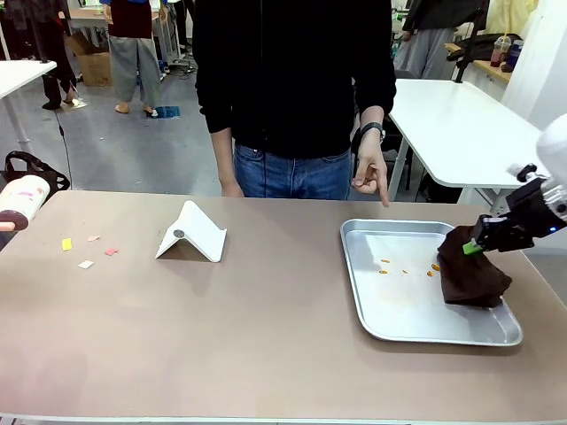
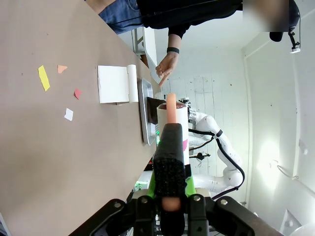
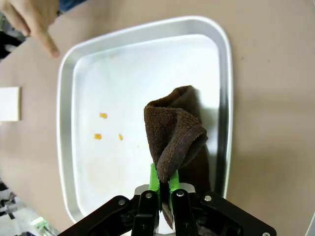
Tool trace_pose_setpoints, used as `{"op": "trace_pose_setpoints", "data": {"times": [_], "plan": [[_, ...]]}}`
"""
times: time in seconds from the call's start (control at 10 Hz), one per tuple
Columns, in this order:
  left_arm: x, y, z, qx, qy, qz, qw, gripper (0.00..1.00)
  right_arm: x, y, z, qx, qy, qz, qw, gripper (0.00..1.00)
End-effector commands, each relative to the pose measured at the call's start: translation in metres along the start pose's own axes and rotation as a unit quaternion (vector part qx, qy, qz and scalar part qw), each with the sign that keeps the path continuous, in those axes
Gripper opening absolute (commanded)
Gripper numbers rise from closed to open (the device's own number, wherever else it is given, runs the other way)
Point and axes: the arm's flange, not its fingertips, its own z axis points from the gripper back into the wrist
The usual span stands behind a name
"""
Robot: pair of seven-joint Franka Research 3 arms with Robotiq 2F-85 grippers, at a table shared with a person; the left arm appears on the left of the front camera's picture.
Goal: Clean the surface of the table.
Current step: If a person points to the right, clean the right side of the table with your right hand, and if they point to the left, clean the left side with your left hand.
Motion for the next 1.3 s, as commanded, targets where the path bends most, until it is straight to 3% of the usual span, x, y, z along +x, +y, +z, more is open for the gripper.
{"op": "trace_pose_setpoints", "data": {"times": [0.0, 0.1, 0.6, 1.2], "plan": [[-0.002, -0.003, 0.001, -0.002, 0.002, -0.006, 1.000, 0.03, 0.021, -0.001, -0.023, 0.005, -0.024, -0.034, 0.999, 0.08], [-0.002, -0.003, 0.001, -0.002, 0.002, -0.006, 1.000, 0.03, 0.025, -0.002, -0.036, 0.016, -0.032, -0.053, 0.998, 0.08], [-0.002, -0.003, 0.001, -0.002, 0.002, -0.006, 1.000, 0.03, 0.026, 0.011, -0.091, 0.076, 0.022, -0.130, 0.988, 0.08], [-0.002, -0.003, 0.001, -0.002, 0.002, -0.006, 1.000, 0.03, 0.018, 0.043, -0.100, 0.154, 0.004, -0.140, 0.978, 0.08]]}}
